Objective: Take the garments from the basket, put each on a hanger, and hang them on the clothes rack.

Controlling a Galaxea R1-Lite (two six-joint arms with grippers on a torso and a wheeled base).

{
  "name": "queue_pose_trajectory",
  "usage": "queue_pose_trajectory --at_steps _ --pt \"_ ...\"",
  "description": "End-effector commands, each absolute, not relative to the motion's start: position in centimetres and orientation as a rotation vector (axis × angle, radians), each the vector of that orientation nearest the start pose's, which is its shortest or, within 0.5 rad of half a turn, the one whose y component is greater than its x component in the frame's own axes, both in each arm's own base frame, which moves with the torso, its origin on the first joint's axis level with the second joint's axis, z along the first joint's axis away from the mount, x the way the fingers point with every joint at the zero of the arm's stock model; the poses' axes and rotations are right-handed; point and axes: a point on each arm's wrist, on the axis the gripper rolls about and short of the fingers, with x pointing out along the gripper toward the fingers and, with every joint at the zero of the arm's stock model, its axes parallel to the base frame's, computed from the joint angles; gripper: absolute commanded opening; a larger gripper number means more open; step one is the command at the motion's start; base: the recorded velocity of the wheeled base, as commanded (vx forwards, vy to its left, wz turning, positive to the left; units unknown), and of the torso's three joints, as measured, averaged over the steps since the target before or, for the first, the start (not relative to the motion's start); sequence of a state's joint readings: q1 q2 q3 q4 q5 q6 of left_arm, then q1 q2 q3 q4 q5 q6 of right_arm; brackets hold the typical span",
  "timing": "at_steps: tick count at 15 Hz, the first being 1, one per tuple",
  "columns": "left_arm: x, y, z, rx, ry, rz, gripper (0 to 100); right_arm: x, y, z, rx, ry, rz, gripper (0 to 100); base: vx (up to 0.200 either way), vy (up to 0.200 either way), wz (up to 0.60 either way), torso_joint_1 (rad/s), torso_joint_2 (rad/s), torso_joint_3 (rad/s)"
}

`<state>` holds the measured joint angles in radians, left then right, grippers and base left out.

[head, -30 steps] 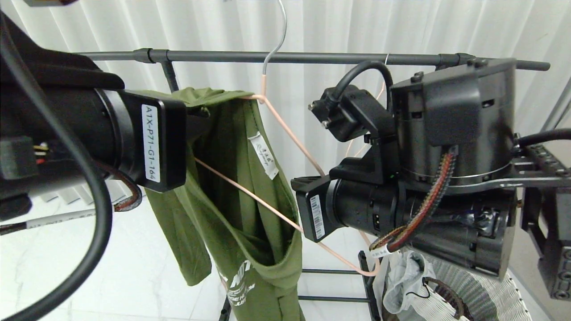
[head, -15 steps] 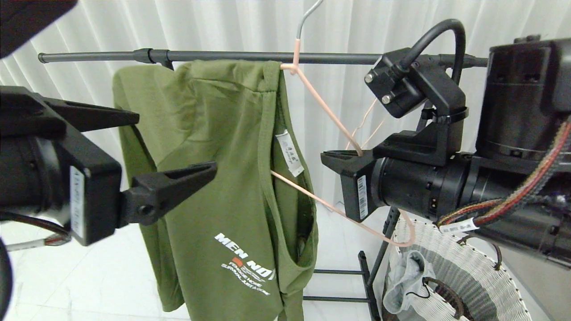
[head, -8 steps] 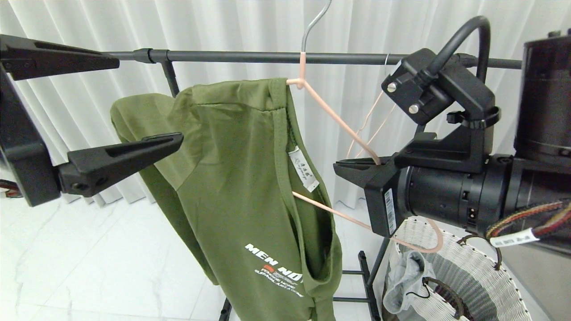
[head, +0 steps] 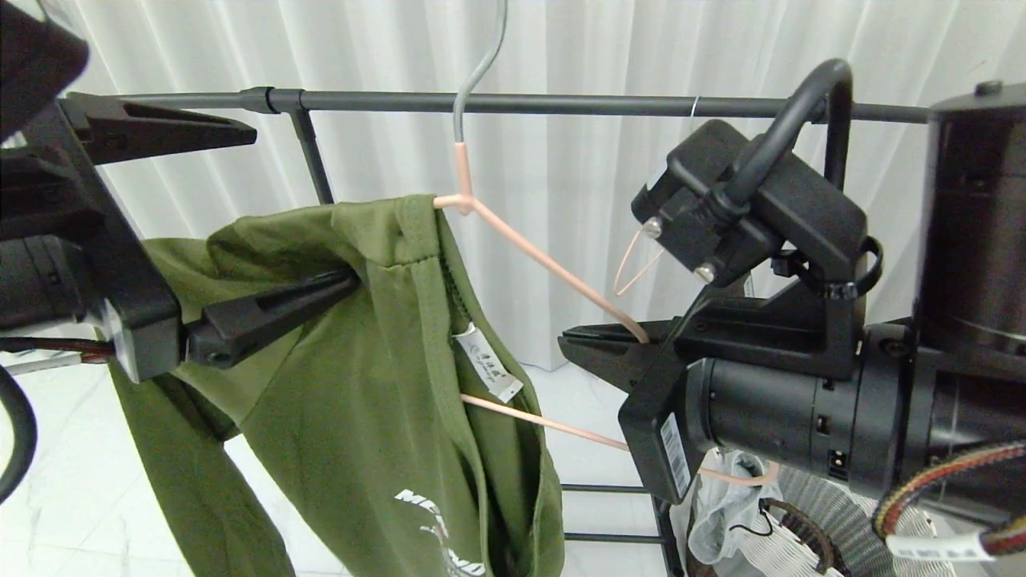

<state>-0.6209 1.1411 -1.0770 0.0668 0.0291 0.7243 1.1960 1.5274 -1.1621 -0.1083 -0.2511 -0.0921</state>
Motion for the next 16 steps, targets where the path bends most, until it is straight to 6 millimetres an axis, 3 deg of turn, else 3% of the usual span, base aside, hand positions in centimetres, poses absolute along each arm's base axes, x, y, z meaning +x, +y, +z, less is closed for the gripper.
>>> queue_pose_trajectory --at_steps 1,6,7,16 --pt "13.1 -9.3 31.8 0.763 -0.074 -0.617 100 10.4 25.8 27.9 -0.277 0.159 0.964 0 0.0 0.0 0.0 0.0 0.0 0.0" --pt "13.1 -9.2 31.7 0.766 -0.07 -0.618 100 9.5 26.1 27.9 -0.282 0.154 0.994 0 0.0 0.0 0.0 0.0 0.0 0.0" --pt "13.1 -9.3 31.6 0.767 -0.069 -0.62 0 9.3 26.1 27.9 -0.289 0.161 0.999 0 0.0 0.0 0.0 0.0 0.0 0.0" --pt "12.7 -9.0 30.3 0.77 -0.036 -0.636 0 9.2 25.9 28.3 -0.272 0.141 1.004 0 0.0 0.0 0.0 0.0 0.0 0.0"
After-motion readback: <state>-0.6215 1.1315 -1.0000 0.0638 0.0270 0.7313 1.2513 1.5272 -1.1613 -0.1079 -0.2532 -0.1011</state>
